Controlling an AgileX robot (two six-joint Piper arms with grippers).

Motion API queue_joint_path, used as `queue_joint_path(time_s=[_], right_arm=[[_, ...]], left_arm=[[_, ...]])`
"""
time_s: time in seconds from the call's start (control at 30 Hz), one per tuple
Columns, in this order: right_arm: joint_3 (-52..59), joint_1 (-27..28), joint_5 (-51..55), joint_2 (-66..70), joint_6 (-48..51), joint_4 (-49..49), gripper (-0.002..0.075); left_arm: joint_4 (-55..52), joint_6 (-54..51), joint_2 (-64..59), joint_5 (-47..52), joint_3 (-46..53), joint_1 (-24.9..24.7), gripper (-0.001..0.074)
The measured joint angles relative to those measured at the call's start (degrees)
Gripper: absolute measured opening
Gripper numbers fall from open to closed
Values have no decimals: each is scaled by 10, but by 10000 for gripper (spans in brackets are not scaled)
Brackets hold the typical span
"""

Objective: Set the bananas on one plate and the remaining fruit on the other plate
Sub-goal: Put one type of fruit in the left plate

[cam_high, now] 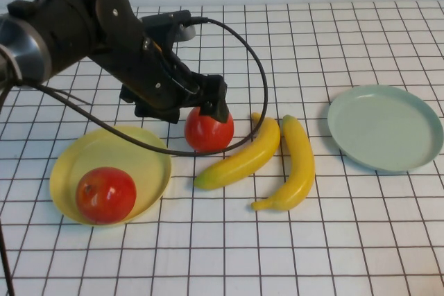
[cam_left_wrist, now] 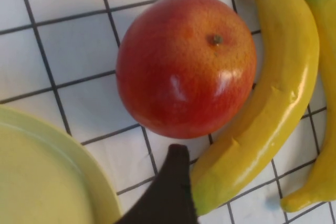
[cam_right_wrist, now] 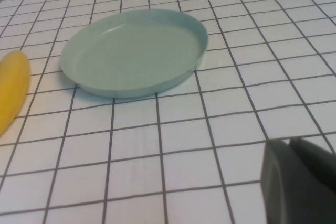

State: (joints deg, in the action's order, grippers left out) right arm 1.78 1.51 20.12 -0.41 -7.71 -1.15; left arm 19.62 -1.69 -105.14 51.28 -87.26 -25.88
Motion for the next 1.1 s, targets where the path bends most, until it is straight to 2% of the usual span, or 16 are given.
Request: queue_joint_path(time_s=[0.13,0.37,0.57,1.1], right_arm=[[0,0,0,0,0,0,-16],[0,0,0,0,0,0,-16],[0,0,0,0,0,0,-16],[0,0,0,0,0,0,-16]], left_arm=[[22,-16,-3,-9,0,6,670],[33,-67,-26,-83,-1,6,670],[41,-114,-48,-83,-1,6,670],[39,-160,-112,-95,-2,6,670]])
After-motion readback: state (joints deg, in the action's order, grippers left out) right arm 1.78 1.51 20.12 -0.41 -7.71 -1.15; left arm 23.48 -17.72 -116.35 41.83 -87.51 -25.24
